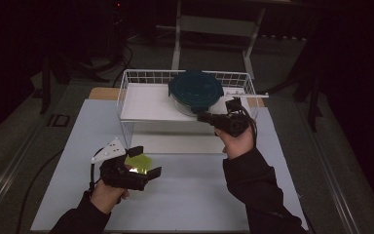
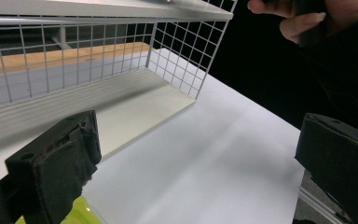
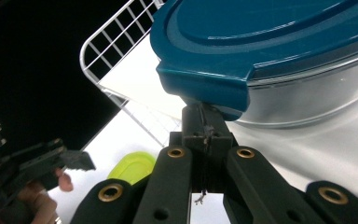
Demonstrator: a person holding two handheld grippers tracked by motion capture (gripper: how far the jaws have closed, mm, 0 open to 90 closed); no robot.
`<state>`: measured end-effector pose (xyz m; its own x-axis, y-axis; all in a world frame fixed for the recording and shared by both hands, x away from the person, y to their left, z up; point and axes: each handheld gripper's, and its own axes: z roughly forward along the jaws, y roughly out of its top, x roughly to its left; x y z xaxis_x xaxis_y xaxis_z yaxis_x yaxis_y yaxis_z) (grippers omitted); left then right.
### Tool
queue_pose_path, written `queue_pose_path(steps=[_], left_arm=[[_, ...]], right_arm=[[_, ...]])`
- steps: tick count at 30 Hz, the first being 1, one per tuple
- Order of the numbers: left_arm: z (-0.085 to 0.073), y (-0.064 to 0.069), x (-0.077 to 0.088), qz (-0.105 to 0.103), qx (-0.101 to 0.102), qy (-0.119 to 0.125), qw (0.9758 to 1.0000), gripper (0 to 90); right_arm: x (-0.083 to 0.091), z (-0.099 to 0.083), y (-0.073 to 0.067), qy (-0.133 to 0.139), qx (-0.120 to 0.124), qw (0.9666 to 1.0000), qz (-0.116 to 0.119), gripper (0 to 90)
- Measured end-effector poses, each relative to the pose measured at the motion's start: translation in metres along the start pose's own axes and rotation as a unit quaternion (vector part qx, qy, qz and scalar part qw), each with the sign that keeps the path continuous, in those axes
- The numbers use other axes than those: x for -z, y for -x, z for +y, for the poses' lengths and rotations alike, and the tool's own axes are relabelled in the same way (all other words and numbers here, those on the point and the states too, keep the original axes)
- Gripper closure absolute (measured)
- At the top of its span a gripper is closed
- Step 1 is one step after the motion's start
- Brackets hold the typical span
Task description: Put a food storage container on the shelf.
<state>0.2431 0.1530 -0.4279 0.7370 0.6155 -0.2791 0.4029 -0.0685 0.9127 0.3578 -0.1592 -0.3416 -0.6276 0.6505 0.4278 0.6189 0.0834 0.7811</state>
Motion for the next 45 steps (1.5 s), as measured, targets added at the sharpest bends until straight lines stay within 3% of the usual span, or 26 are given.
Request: queue_pose_path(steps=[11,14,16,17,18,19,22,23,24,25,28,30,35,45], left_arm=[[-0.002,-0.002,0.001,0.002,0.005,0.001,1.0,0.0],[-0.001,-0.003,0.002,0.001,0.01,0.003,0.9999,0.0],[-0.001,-0.005,0.004,0.001,0.011,0.007,0.9999,0.0],[-0.001,-0.005,0.004,0.001,0.011,0.007,0.9999,0.0],[0.0,-0.006,0.005,-0.006,0.014,0.001,0.9999,0.0],[0.0,-0.006,0.005,-0.006,0.014,0.001,0.9999,0.0],[0.001,-0.009,0.008,-0.013,-0.003,-0.003,0.9999,0.0],[0.001,-0.009,0.008,-0.013,-0.003,-0.003,0.9999,0.0],[0.002,-0.01,0.009,-0.008,-0.005,-0.003,1.0,0.0],[0.002,-0.01,0.009,-0.008,-0.005,-0.003,1.0,0.0],[0.003,-0.015,0.013,-0.013,-0.005,-0.012,0.9998,0.0],[0.003,-0.017,0.017,-0.008,-0.01,-0.012,0.9998,0.0],[0.002,-0.02,0.023,0.008,-0.015,-0.015,0.9997,0.0],[-0.002,-0.035,0.047,0.033,-0.027,-0.023,0.9988,11.2]], right_arm=[[-0.004,0.005,0.002,0.001,0.003,1.0,-0.006,89.1],[-0.002,0.001,0.001,0.001,0.008,1.0,-0.003,84.0],[0.0,-0.005,-0.001,0.002,0.022,0.9998,-0.004,75.8],[0.0,-0.005,-0.001,0.002,0.022,0.9998,-0.004,75.8],[0.002,-0.011,-0.004,0.006,0.037,0.9993,0.001,66.2],[0.002,-0.011,-0.004,0.006,0.037,0.9993,0.001,66.2],[0.006,-0.021,-0.006,0.011,0.053,0.9985,0.006,44.4],[0.006,-0.021,-0.006,0.011,0.053,0.9985,0.006,44.4],[0.008,-0.026,-0.006,0.019,0.06,0.998,0.008,33.5],[0.008,-0.026,-0.006,0.019,0.06,0.998,0.008,33.5],[0.014,-0.036,-0.006,0.036,0.079,0.996,0.021,18.1],[0.018,-0.04,-0.007,0.038,0.093,0.9947,0.023,13.7],[0.027,-0.045,-0.006,0.045,0.098,0.9939,0.023,14.8],[0.05,-0.066,-0.005,0.06,0.12,0.9904,0.032,15.2]])
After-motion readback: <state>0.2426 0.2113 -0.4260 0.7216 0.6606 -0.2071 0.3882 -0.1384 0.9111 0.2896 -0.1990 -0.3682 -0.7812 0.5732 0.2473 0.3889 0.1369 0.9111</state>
